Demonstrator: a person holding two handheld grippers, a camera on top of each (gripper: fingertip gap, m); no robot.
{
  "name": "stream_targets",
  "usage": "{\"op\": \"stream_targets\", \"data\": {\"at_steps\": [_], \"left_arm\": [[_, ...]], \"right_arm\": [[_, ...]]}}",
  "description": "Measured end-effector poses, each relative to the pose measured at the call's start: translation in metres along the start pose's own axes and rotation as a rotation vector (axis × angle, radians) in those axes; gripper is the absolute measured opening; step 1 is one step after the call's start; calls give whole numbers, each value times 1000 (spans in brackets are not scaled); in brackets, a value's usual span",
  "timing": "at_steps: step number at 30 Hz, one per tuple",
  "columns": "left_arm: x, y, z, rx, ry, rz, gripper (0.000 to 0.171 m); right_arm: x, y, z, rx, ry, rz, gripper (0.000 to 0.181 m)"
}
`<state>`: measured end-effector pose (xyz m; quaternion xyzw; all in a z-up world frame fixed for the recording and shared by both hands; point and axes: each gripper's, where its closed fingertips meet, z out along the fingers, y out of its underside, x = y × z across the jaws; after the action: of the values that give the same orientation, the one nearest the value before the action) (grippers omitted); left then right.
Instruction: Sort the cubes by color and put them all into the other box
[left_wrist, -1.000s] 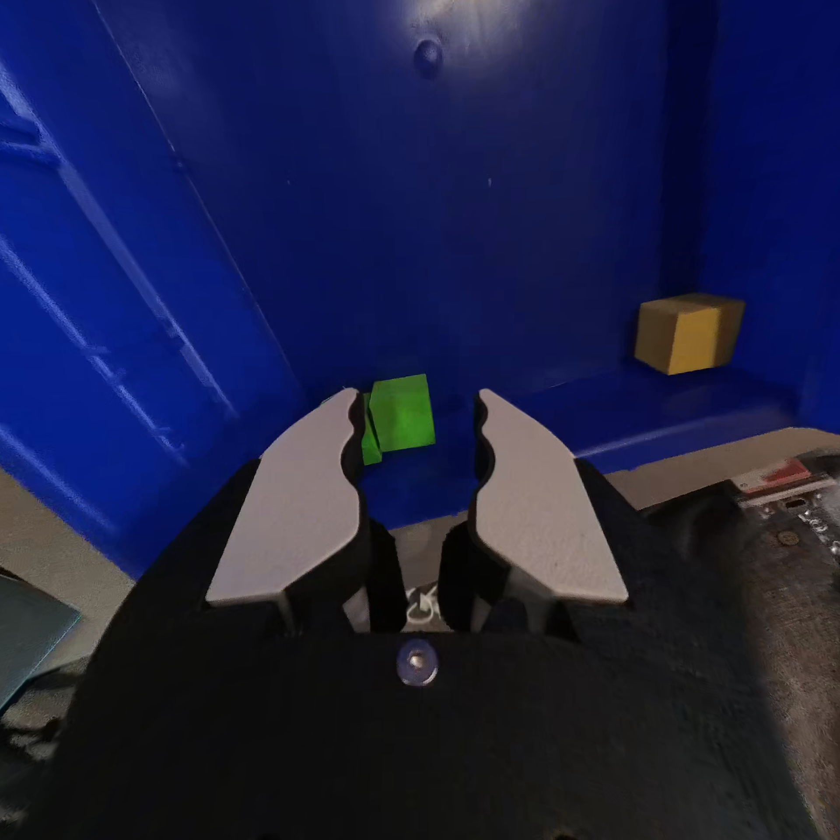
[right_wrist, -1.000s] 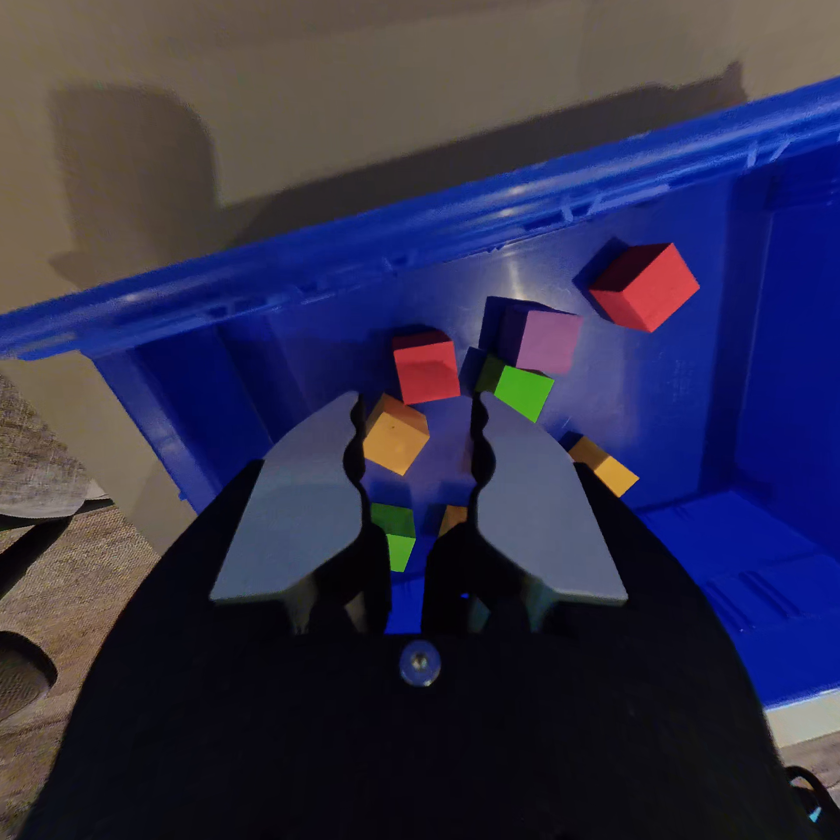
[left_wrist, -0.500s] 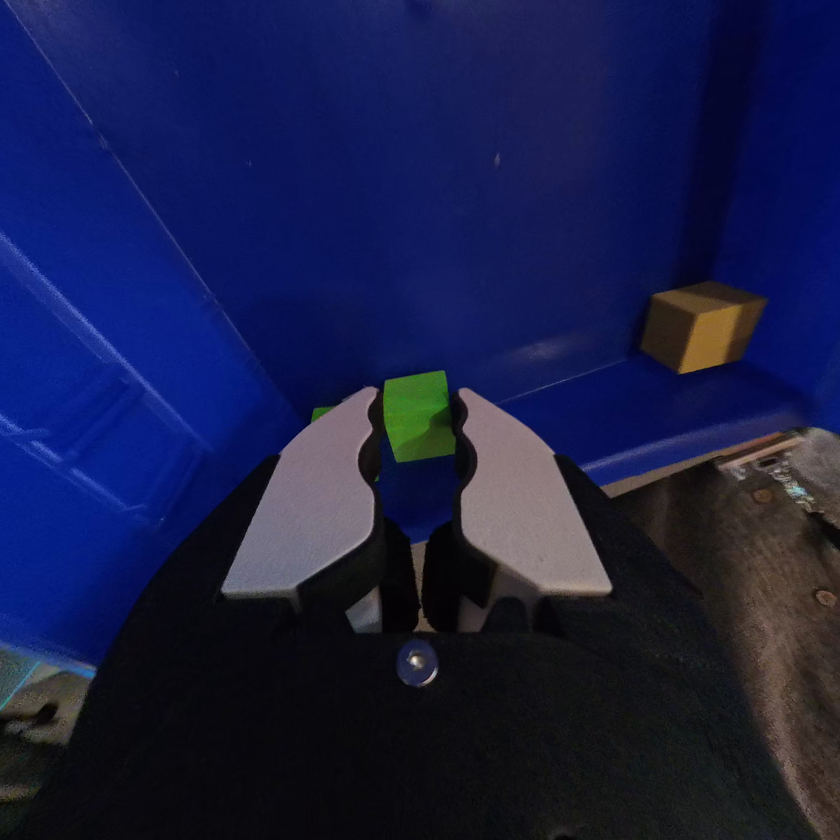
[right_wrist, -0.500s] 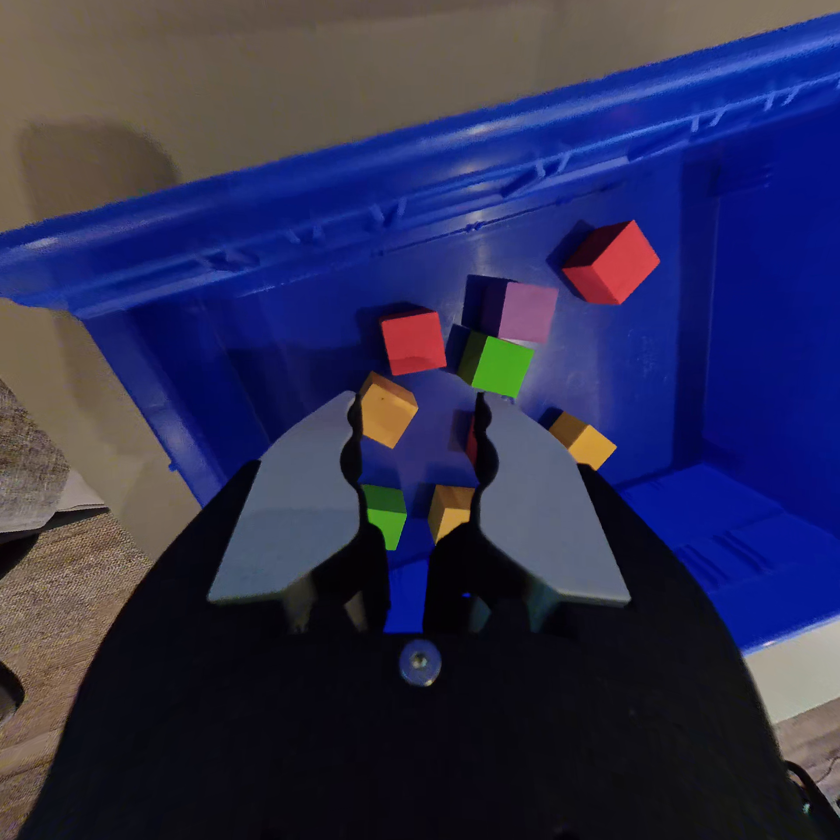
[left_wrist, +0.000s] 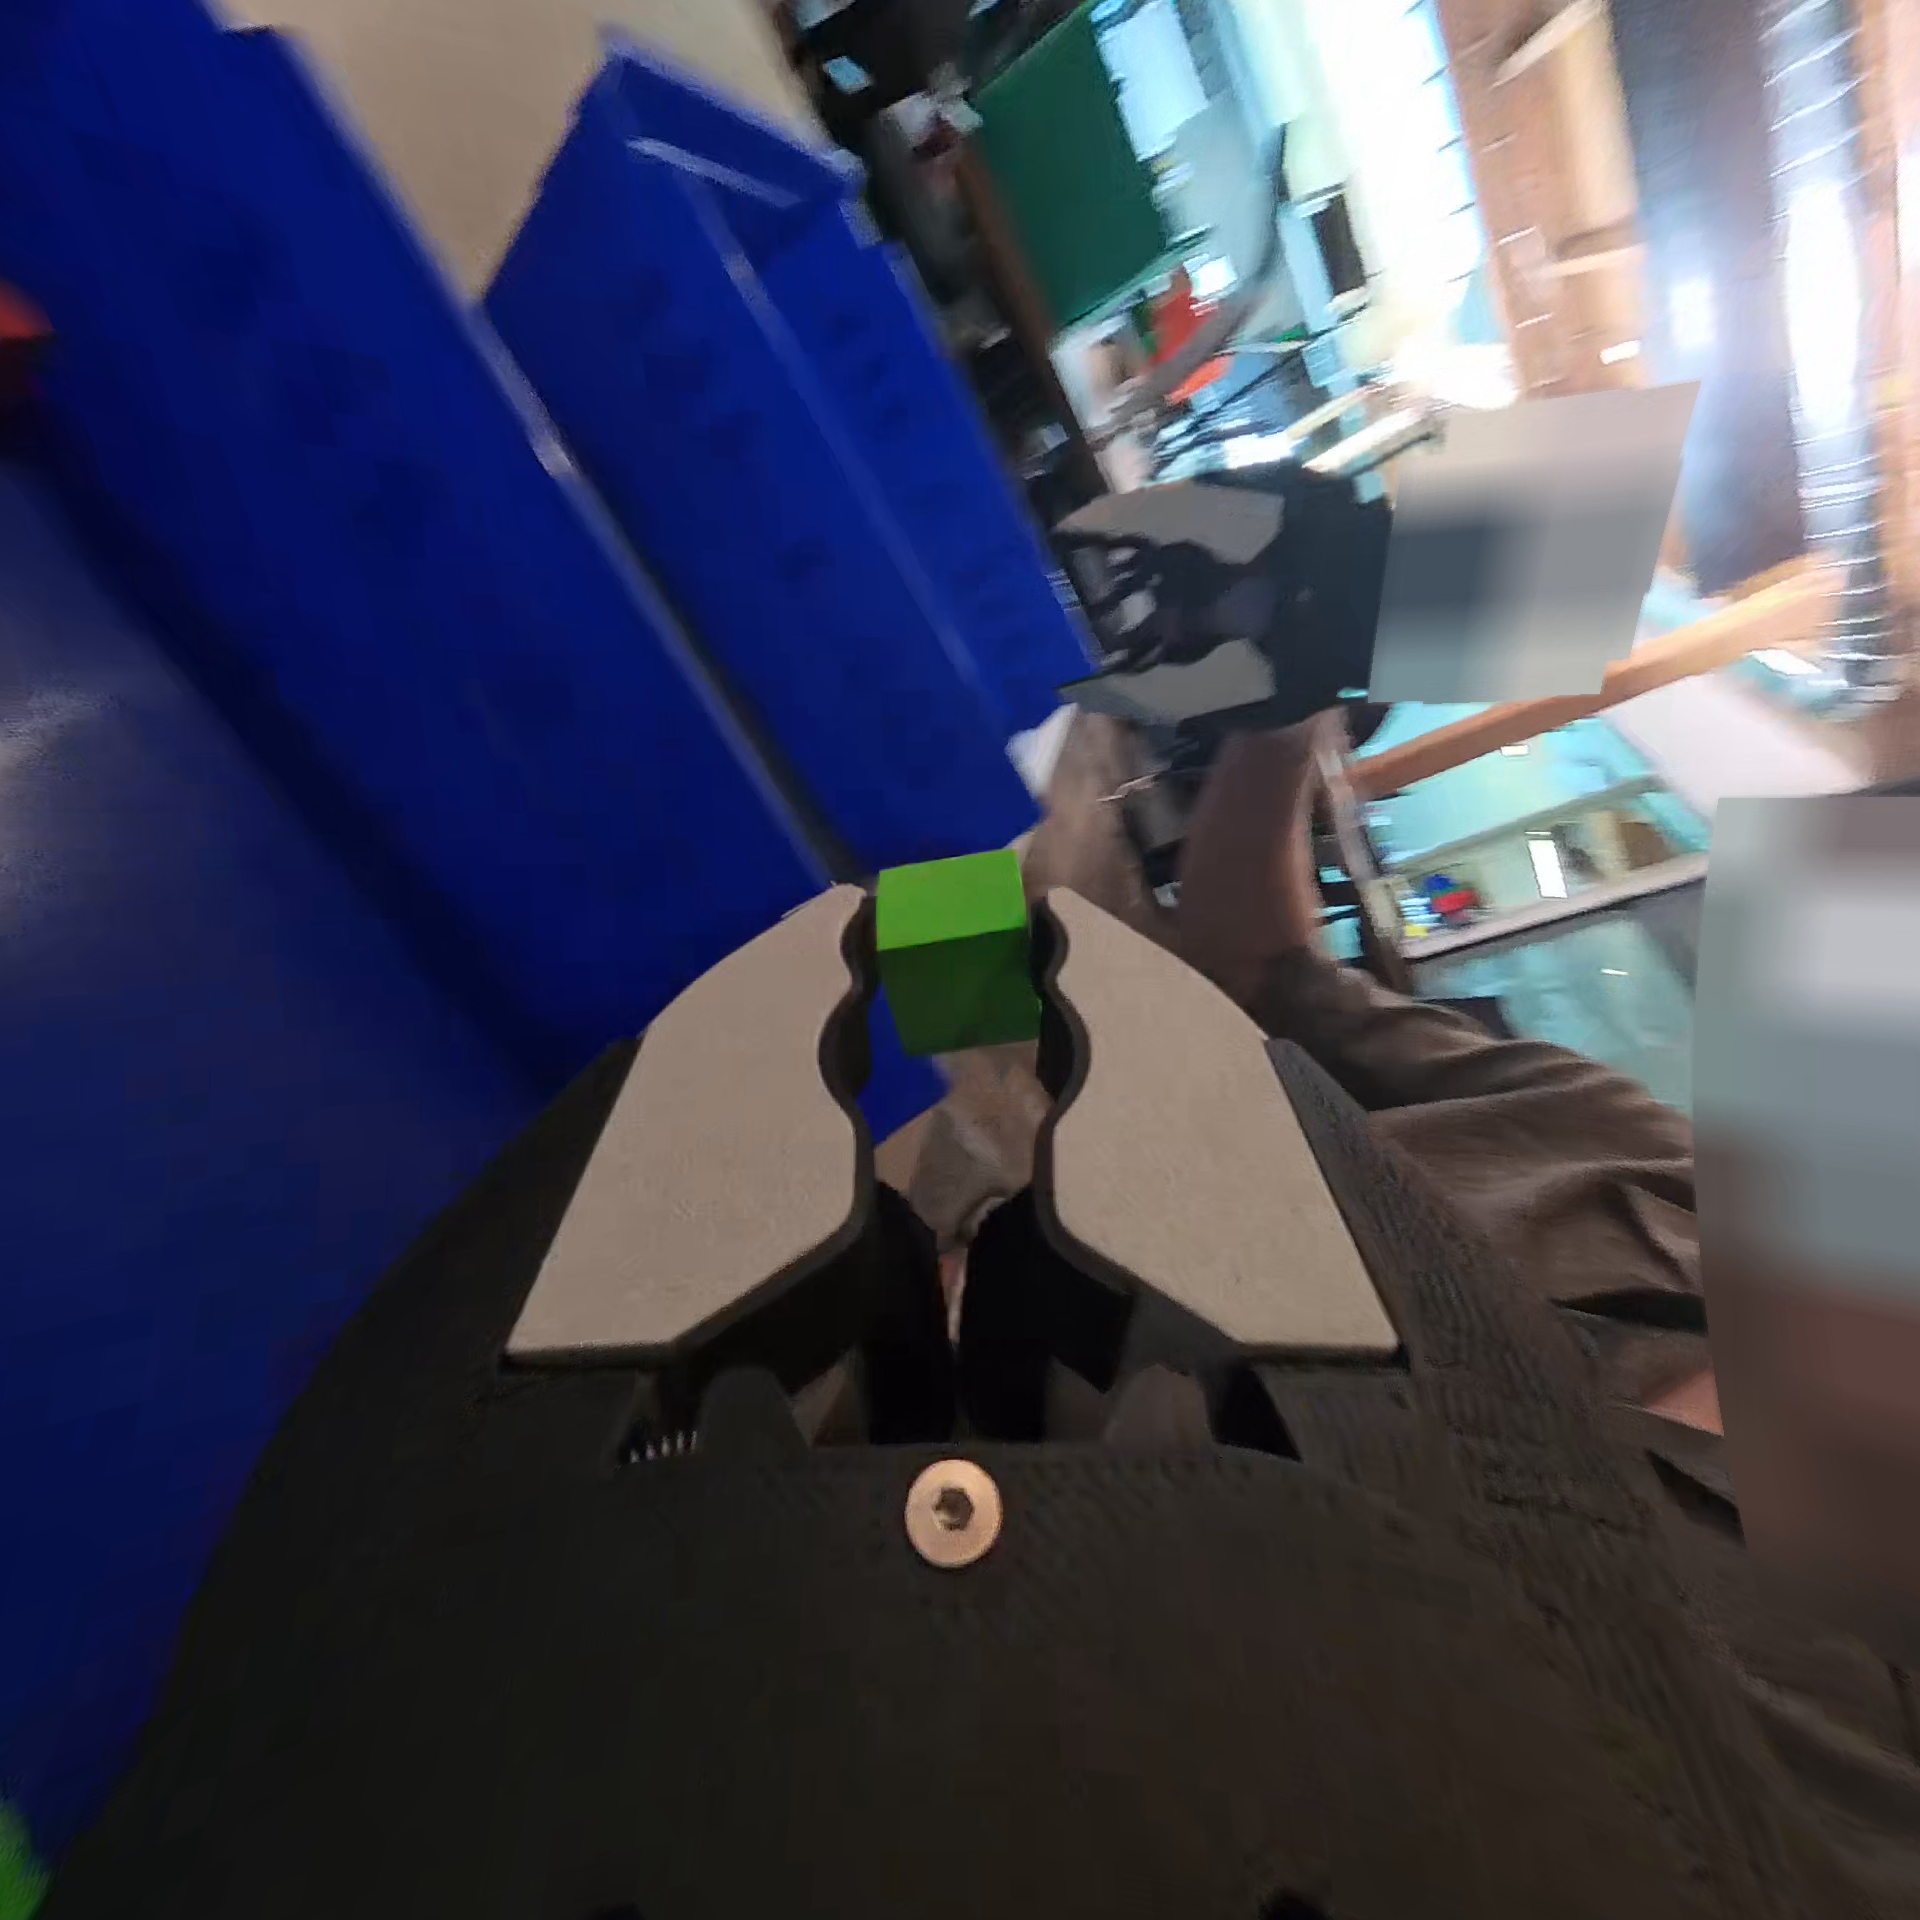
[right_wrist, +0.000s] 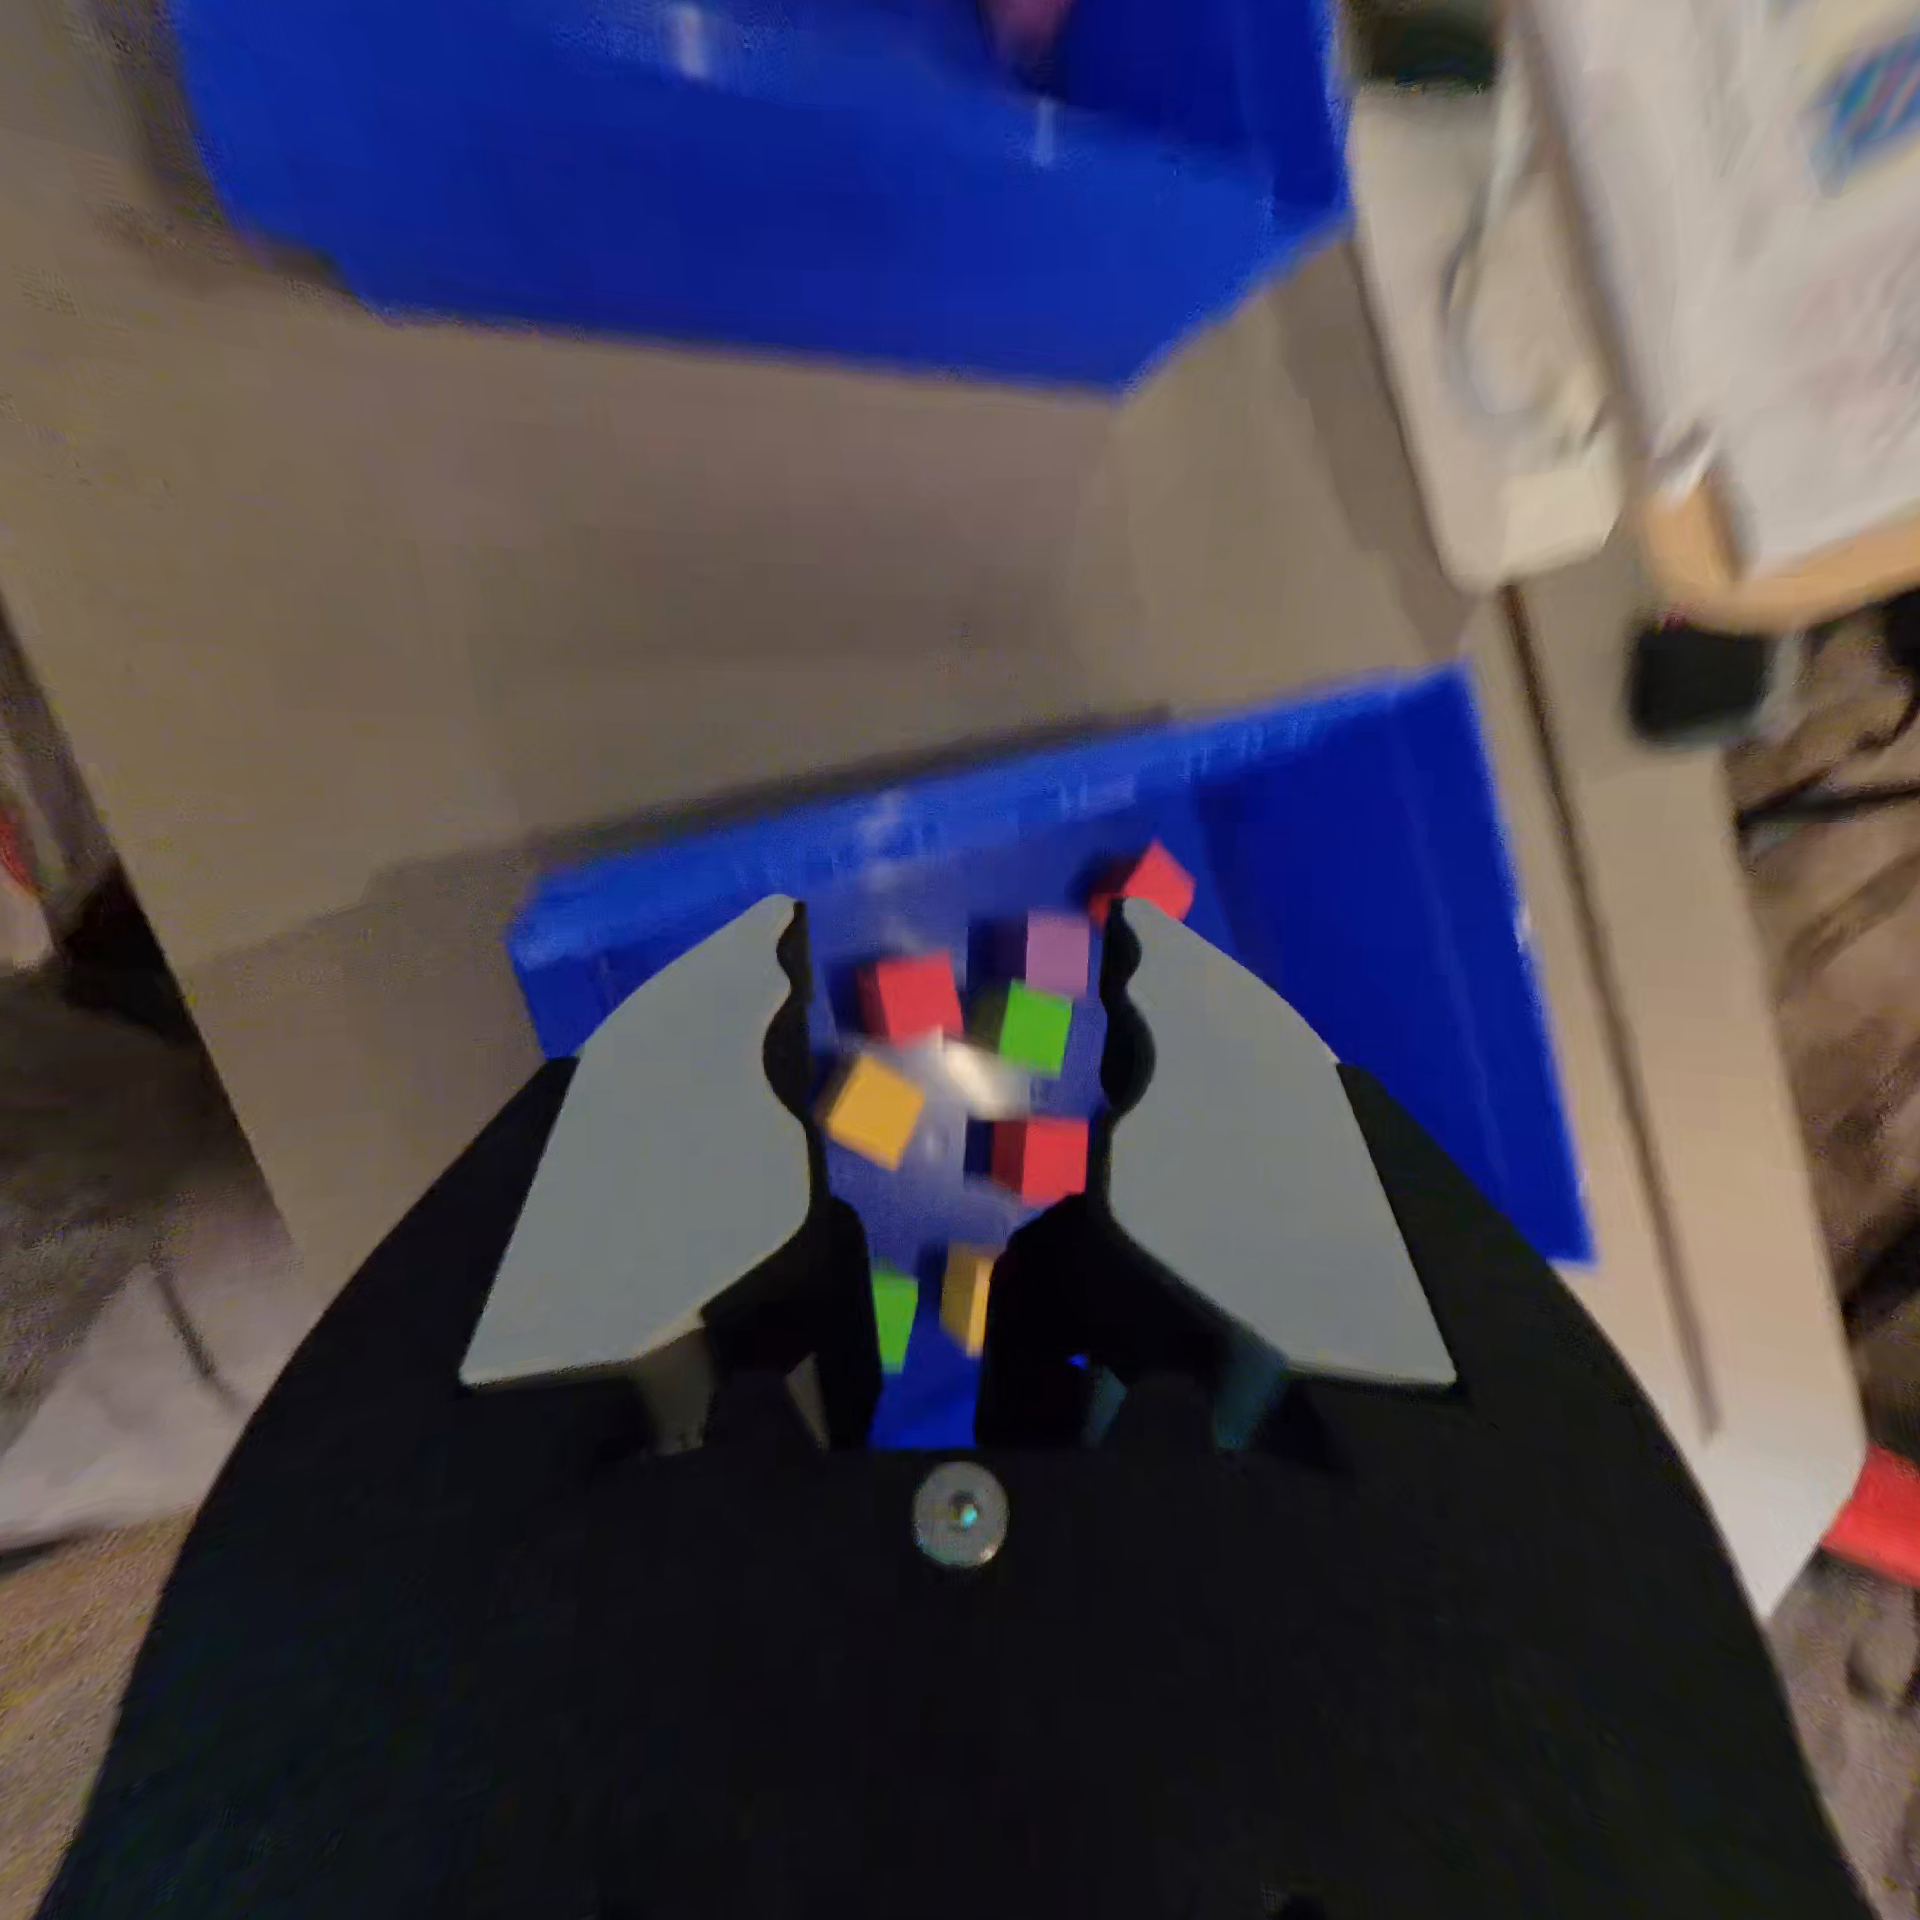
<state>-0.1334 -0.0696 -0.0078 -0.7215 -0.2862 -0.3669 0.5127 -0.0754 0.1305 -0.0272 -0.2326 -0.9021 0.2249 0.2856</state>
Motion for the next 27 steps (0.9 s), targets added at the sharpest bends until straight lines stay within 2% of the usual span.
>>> {"op": "stream_targets", "data": {"at_steps": [3,6,9,12,15,17,21,25,27], "left_arm": [[32,2,10,14,174,8,28],[60,8,19,4,320,14,28],[81,16,24,-22,430,17,29],[91,23,27,-43,480,16,28],[92,25,29,-54,495,12,29],[93,24,28,-46,510,9,28],[91,22,30,-40,502,-4,32],[83,-8,16,162,482,-13,31],[71,-17,5,230,407,0,23]], "right_arm": [[-26,-69,-9,214,-11,-100,50],[-51,-119,-3,325,-43,-182,52],[-70,-152,3,402,-65,-240,52],[-82,-173,2,463,-89,-266,51],[-88,-183,2,483,-108,-266,44],[-89,-183,4,472,-105,-275,30],[-87,-179,4,458,-109,-285,28],[-76,-167,-7,439,-131,-260,28],[-62,-149,-13,384,-124,-244,28]]}}
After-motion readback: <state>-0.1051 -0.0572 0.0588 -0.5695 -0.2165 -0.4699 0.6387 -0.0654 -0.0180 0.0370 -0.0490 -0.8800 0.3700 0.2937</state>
